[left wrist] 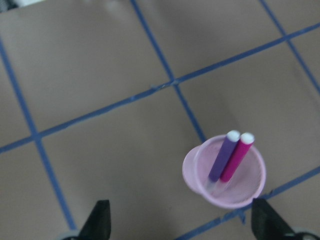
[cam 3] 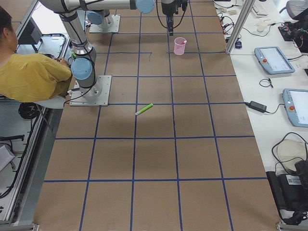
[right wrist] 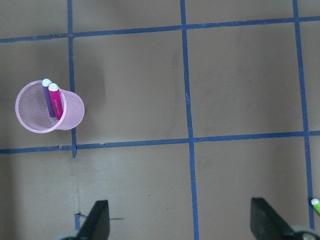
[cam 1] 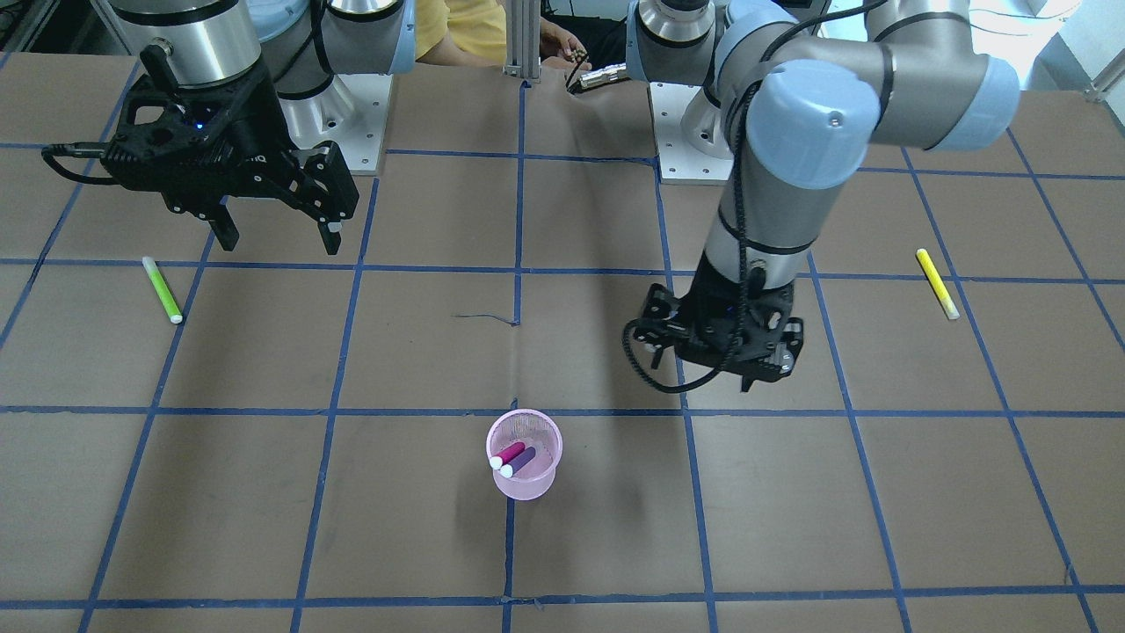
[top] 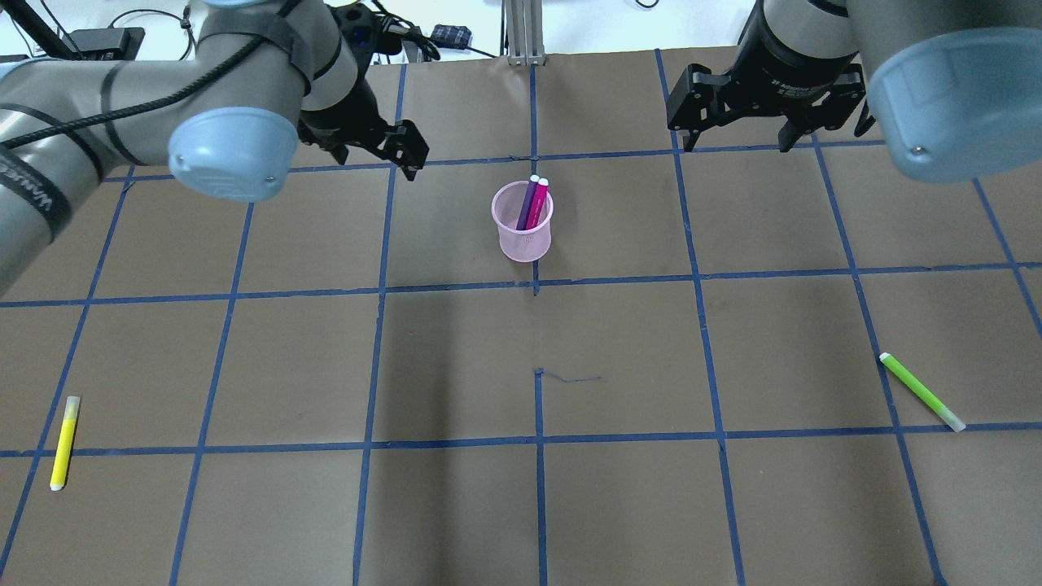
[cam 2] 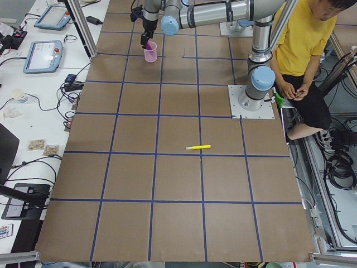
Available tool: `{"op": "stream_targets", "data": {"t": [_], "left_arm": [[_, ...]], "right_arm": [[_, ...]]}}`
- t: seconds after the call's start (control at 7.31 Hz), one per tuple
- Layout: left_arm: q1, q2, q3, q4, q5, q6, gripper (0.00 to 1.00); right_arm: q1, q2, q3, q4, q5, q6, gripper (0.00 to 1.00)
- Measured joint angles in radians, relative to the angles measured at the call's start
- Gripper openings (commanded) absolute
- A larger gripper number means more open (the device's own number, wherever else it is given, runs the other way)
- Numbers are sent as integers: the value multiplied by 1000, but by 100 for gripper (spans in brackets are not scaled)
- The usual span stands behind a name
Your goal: Insert purple and pink pens into pink cup
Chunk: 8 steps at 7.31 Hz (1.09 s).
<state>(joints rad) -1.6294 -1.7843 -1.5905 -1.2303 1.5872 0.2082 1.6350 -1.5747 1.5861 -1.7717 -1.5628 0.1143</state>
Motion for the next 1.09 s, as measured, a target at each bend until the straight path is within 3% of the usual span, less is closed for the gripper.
{"op": "stream_targets", "data": {"t": [0.27, 0.55, 1.09], "left_arm": [[57, 110, 14, -223, 32, -57, 100], [65, 199, 26, -357, -10, -169, 100], [70, 200, 30, -356, -30, -209, 100]], "right_arm": [[1, 1, 1, 0, 1, 0, 100], [2, 0, 2, 0, 1, 0, 100], [2, 1, 4, 0, 3, -1, 100]]}}
